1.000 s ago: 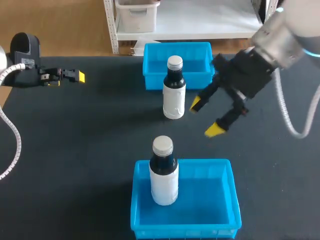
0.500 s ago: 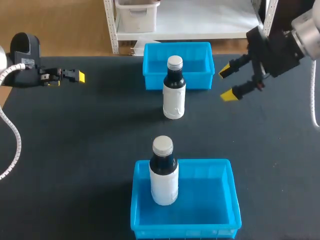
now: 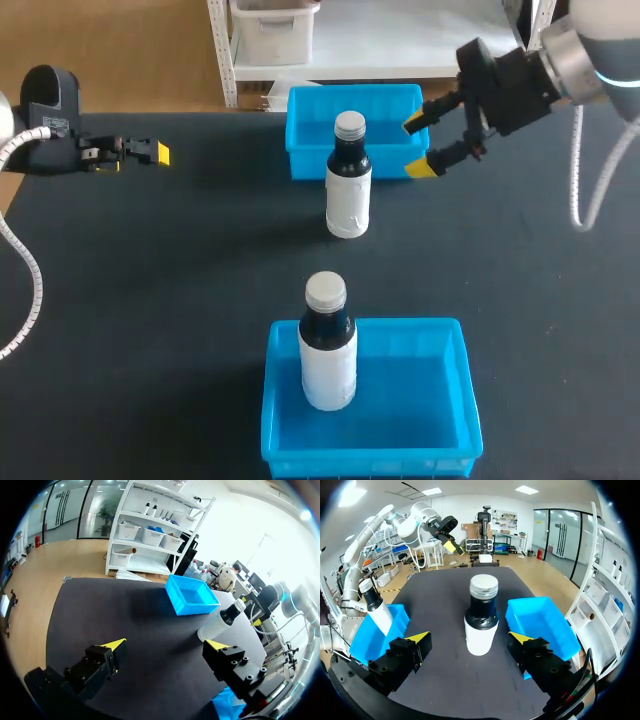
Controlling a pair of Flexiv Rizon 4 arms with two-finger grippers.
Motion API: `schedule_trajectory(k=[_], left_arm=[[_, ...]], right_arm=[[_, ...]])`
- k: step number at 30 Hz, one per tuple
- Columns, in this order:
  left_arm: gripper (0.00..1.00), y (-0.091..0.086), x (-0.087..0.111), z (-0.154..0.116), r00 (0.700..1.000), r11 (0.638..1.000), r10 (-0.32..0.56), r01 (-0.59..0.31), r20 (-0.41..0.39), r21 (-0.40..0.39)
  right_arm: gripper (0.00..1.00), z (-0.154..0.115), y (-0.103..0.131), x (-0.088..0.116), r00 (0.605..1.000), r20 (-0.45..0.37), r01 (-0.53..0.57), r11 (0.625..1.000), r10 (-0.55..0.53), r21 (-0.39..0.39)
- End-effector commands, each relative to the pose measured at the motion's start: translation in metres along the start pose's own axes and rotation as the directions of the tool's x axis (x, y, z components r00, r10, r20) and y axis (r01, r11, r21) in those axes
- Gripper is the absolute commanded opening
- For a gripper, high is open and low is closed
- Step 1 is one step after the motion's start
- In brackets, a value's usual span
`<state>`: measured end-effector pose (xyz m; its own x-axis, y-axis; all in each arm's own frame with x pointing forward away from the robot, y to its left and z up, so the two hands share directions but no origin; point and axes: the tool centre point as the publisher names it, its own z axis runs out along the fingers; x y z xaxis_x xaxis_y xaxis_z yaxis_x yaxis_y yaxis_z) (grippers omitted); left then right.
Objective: Pick up the bottle, and place it in the far bin if it is heavy, or in the near bin if it is light.
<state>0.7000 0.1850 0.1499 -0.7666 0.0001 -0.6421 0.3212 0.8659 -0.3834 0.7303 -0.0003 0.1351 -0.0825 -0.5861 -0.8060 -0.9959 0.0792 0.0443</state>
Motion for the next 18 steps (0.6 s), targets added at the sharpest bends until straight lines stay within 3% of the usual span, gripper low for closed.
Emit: schedule_trajectory(k=[1, 18], left_arm=[[1.0, 0.0, 0.0, 0.0, 1.0, 1.0, 0.0, 0.0, 0.0, 0.0], [1.0, 0.0, 0.0, 0.0, 1.0, 1.0, 0.0, 0.0, 0.0, 0.0]], right_arm=[[1.0, 0.013, -0.024, -0.006, 1.0, 0.018, 0.004, 0.998, -0.003, -0.068], [1.0, 0.049, -0.022, -0.026, 0.999, 0.044, 0.006, 0.994, -0.001, -0.108]])
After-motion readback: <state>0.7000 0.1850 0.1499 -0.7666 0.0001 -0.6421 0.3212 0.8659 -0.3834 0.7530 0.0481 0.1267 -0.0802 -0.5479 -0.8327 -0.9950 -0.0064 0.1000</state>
